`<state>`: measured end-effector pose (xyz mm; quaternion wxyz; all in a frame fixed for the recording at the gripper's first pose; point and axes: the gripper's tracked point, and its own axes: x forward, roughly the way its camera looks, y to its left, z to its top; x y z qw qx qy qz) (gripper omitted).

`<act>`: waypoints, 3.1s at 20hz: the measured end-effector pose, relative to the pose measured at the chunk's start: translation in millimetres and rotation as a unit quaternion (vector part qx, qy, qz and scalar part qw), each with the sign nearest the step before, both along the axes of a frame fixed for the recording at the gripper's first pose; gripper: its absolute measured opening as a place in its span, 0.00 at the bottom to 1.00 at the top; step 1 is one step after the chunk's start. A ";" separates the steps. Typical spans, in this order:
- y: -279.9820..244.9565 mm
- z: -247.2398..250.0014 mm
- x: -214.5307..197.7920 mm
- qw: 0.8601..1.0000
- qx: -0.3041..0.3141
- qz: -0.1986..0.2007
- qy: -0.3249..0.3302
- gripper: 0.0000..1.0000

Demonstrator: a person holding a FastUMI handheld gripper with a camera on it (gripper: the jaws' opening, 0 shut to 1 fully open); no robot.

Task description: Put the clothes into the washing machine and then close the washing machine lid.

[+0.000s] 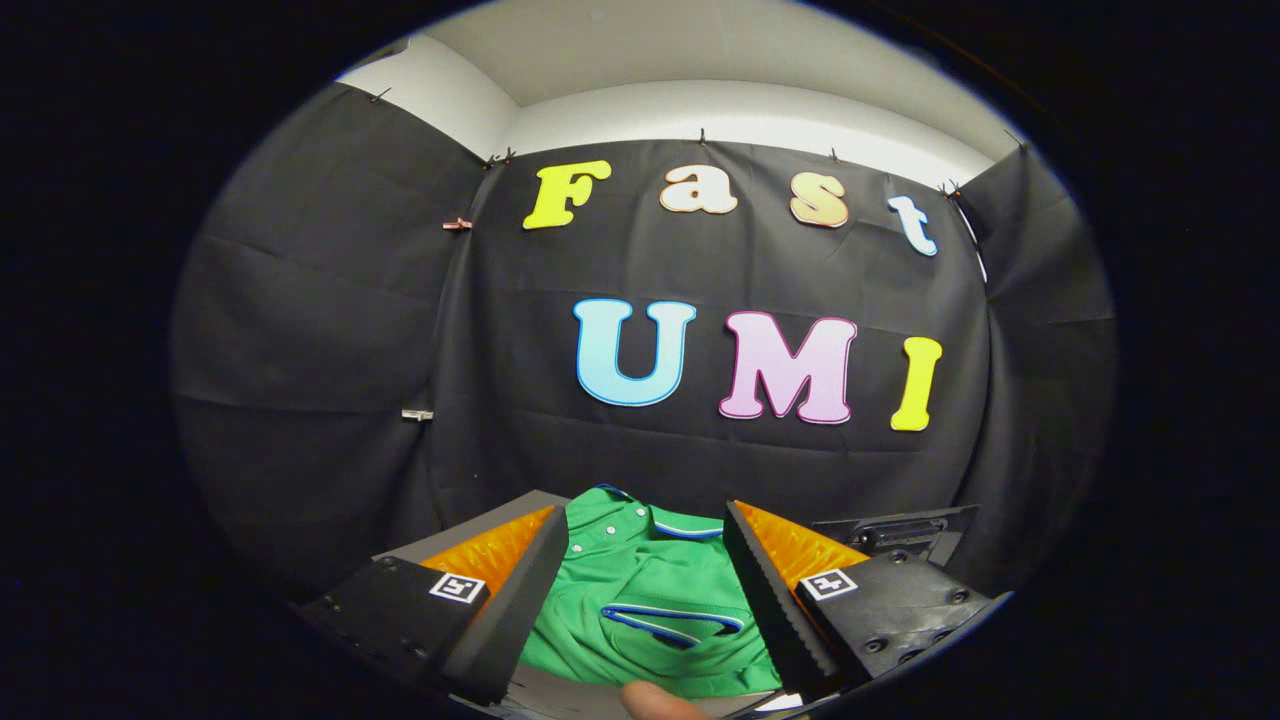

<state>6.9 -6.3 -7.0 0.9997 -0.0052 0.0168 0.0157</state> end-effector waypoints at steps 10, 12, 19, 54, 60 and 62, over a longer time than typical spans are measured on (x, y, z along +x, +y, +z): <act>4.8 -57.8 58.9 0.970 0.082 -0.009 0.229 0.98; -0.5 -82.7 74.5 0.955 0.090 -0.029 0.282 0.99; 4.0 -137.3 114.8 0.924 0.053 -0.025 0.378 0.96; -25.3 -132.5 73.6 0.942 -0.055 0.038 0.329 0.10; -56.4 -130.0 59.5 0.946 -0.074 0.039 0.313 0.10; -63.7 -130.5 56.1 0.947 -0.068 0.044 0.311 0.10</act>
